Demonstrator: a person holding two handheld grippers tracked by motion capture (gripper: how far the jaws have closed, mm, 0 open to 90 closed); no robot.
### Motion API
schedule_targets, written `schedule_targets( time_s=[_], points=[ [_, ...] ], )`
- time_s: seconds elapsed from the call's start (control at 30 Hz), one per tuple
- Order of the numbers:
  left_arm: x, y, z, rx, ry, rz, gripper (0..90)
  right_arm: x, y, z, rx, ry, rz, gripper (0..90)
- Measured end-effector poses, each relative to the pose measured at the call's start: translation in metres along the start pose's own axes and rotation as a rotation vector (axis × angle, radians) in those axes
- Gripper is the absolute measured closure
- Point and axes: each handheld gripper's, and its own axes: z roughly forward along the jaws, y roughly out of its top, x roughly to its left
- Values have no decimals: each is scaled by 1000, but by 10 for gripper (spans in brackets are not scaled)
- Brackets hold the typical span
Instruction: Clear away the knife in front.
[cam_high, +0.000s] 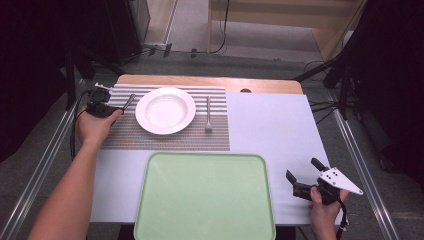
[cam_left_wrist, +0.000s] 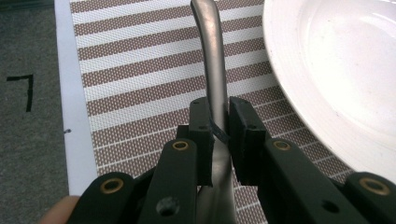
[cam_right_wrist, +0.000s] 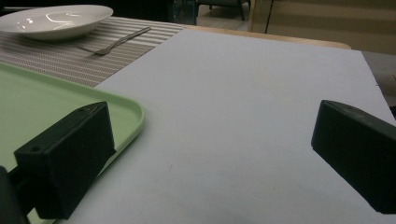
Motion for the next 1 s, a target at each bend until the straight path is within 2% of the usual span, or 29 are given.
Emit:
schedule_targets(
  time_s=[0.17,0.23,0.43,0.67,0.73,1.0],
  points=[
    [1,-5,-6,-15,-10,0,798,0,0,0,0,1,-4,0],
    [-1,-10,-11,-25,-15,13,797,0,0,0,1,2,-5,0],
    [-5,-17,-21,-50,-48,19,797,0,0,1,-2,3,-14,0],
    [-11,-25,-29,-64,-61,37,797,0,0,1,-1,3,-13,0],
    [-15,-30,-32,-67,-67,57,797,1,0,1,-2,4,-13,0],
    [-26,-39,-41,-86,-79,92,797,1,0,1,-1,4,-12,0]
  ],
)
